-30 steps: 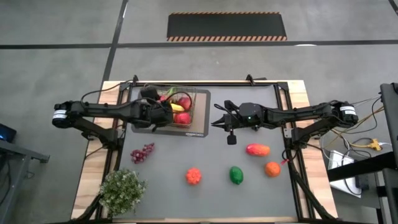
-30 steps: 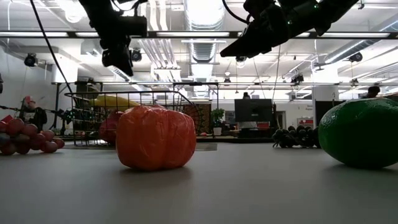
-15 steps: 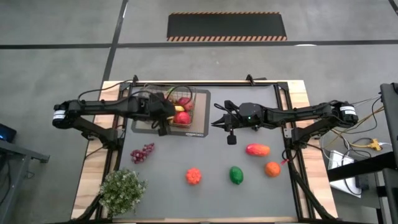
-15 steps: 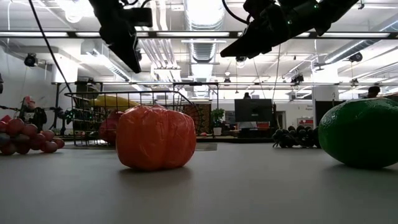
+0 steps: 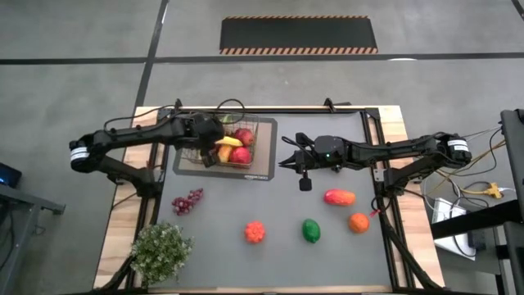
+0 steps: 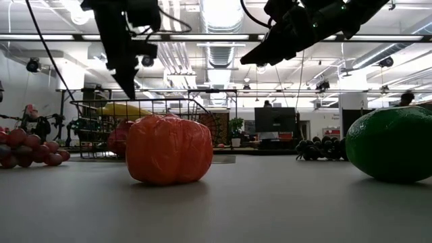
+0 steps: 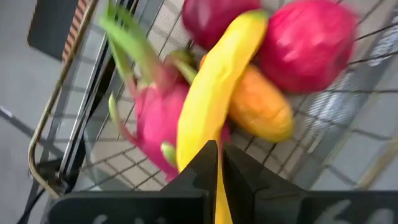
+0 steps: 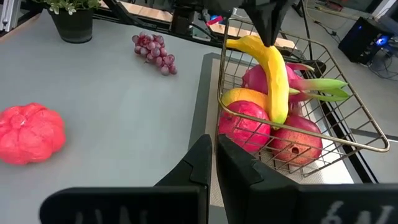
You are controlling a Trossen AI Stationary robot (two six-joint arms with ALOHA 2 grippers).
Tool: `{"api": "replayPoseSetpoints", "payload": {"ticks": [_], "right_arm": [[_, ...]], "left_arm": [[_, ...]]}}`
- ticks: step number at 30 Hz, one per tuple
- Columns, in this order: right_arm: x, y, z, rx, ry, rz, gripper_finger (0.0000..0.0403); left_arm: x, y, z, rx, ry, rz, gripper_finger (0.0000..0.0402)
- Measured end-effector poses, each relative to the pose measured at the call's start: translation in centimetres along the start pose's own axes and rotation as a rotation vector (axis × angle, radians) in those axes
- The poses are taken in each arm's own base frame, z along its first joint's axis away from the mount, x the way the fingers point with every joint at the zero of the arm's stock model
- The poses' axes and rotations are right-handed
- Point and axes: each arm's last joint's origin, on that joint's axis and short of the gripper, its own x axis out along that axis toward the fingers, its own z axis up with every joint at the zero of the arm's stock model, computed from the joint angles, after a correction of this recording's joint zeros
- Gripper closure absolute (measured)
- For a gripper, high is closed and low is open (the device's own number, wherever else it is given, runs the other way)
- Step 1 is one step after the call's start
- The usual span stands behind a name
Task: Build produce basket
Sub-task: Put the yellow banana into the wire basket
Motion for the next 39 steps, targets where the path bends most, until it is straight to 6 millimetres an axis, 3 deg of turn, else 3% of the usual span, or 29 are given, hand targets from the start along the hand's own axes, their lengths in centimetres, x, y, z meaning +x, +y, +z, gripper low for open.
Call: {"api": "replayPoseSetpoints", "payload": {"ticks": [8, 12, 17, 27, 39], "right_arm": [[0.0, 0.0, 0.0, 0.0, 0.002, 0.0, 0.039], [0.0, 0.0, 0.0, 0.0, 0.004, 0.001, 0.039], [0.0, 0.0, -0.1, 0.0, 0.007, 0.001, 0.039], [0.0, 0.0, -0.1, -0.002, 0.008, 0.002, 0.039], [0.0, 0.1, -0.3, 0.001, 0.029, 0.007, 0.039]], "left_arm": [[1.8, 0.9, -1.4, -0.035, 0.087, 0.042, 0.0394], [1.7, 1.4, -1.6, -0.045, 0.111, 0.159, 0.0393], [1.2, 1.6, -1.3, -0.049, 0.098, 0.176, 0.0393], [1.4, 0.8, 0.9, -0.028, -0.093, -0.121, 0.0393], [4.2, 0.6, -0.1, 0.084, 0.101, -0.089, 0.0393]]}}
